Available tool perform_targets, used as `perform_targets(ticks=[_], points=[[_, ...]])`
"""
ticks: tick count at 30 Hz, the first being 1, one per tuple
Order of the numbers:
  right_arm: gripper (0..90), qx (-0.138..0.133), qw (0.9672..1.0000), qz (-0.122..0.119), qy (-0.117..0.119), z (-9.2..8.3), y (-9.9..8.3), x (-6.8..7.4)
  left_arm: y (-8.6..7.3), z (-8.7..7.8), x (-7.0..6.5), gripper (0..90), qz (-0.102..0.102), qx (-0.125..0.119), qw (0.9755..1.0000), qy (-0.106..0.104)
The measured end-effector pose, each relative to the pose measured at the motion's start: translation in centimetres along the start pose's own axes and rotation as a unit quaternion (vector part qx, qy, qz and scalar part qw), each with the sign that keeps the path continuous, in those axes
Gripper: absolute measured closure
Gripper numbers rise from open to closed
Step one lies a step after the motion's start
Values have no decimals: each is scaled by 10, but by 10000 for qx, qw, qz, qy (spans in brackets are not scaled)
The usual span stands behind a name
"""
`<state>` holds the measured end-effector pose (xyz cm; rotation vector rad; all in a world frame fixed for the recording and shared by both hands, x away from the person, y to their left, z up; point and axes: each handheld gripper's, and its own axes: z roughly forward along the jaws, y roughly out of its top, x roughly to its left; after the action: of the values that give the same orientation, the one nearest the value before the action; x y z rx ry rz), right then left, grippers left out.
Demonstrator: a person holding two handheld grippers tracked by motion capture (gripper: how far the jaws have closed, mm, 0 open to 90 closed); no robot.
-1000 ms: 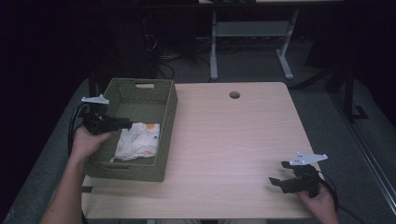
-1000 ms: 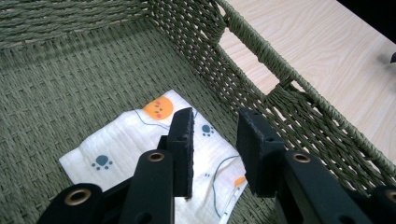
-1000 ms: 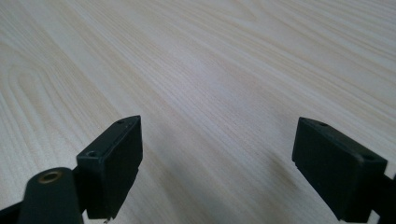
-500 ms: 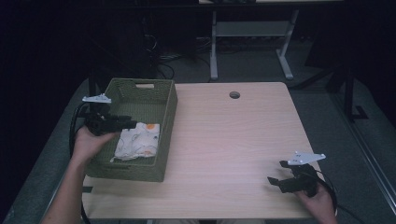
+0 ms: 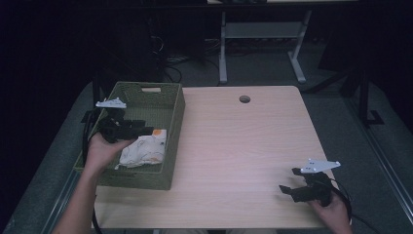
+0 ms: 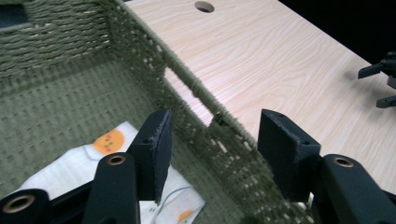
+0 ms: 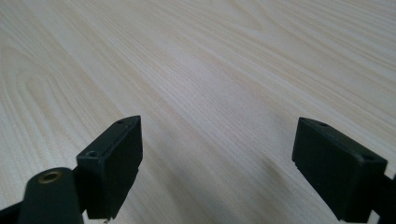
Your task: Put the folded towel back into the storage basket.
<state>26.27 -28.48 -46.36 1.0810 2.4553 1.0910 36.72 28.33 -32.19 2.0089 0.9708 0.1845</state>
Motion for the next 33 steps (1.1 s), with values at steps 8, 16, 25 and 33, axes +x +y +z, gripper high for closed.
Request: perform_targets(ticks=[8, 16, 25, 33], points=[[159, -28, 10000, 0, 6, -1, 1, 1, 4, 13, -15, 442, 72, 13, 9999, -88], [159, -26, 10000, 26, 11, -2, 1, 0, 10, 25, -30, 429, 174, -38, 9997, -176], [159, -40, 10000, 23, 22, -2, 1, 0, 19, 35, -51, 421, 227, -163, 9993, -255], [159, -75, 10000, 34, 19, -4, 0, -2, 25, 45, -63, 416, 238, -170, 9992, -275]])
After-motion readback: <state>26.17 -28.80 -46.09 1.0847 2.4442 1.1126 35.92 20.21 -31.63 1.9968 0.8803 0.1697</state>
